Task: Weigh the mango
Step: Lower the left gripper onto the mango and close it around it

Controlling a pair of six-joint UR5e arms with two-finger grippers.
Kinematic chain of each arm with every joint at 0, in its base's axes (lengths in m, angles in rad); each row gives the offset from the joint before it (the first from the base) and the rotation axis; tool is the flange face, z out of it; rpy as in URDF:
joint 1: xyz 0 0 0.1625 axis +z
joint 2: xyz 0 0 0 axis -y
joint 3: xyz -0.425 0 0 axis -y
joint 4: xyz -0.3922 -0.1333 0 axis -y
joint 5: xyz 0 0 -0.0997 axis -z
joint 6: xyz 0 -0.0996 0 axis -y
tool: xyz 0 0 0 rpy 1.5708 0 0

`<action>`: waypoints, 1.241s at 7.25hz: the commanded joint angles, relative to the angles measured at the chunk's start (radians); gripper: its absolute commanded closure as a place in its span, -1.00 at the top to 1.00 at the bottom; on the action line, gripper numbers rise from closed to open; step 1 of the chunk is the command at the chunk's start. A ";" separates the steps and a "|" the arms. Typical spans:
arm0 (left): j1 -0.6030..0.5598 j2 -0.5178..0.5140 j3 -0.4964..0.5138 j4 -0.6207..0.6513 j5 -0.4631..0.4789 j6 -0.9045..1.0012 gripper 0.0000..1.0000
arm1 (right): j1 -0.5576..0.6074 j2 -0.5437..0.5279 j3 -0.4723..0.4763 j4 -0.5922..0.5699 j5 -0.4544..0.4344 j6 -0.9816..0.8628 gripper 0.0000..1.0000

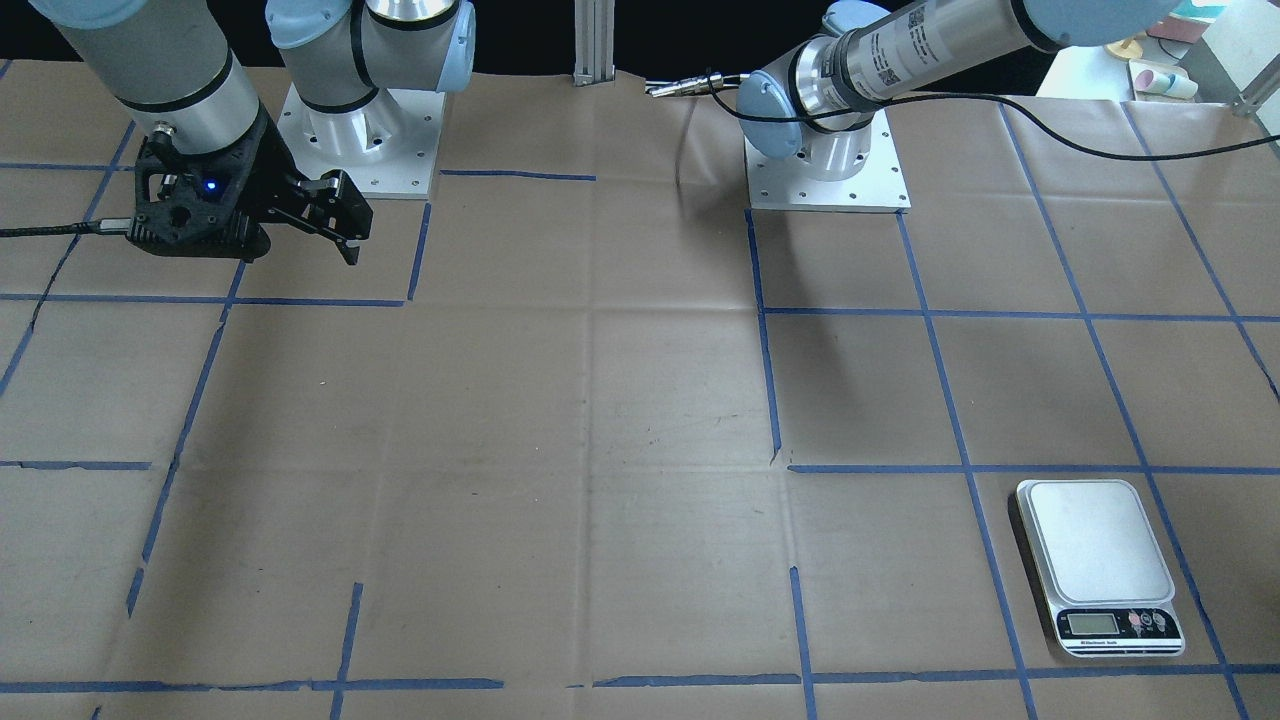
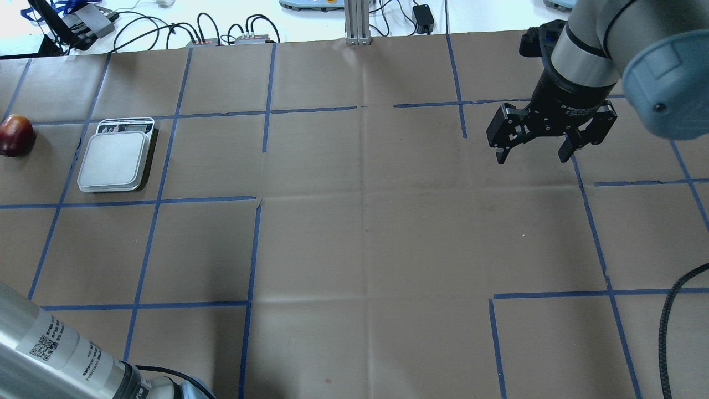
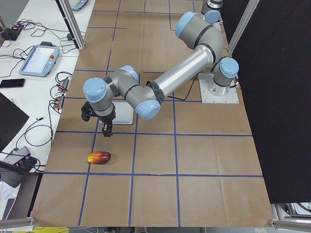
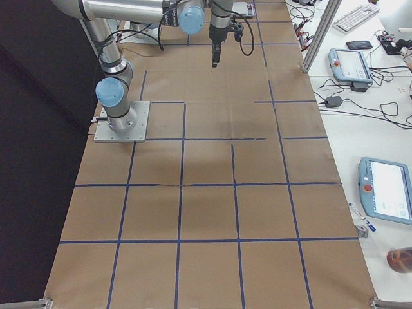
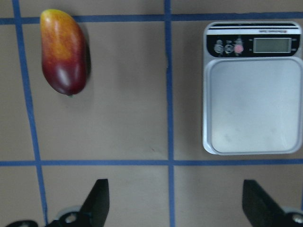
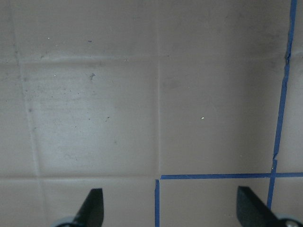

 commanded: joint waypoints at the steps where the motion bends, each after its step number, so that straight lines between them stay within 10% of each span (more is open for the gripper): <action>1: 0.015 -0.155 0.146 0.003 -0.001 0.048 1.00 | 0.000 0.000 0.000 0.000 0.000 0.000 1.00; 9: 0.002 -0.464 0.431 0.012 -0.021 0.046 0.99 | 0.000 0.000 0.000 0.000 0.000 0.000 1.00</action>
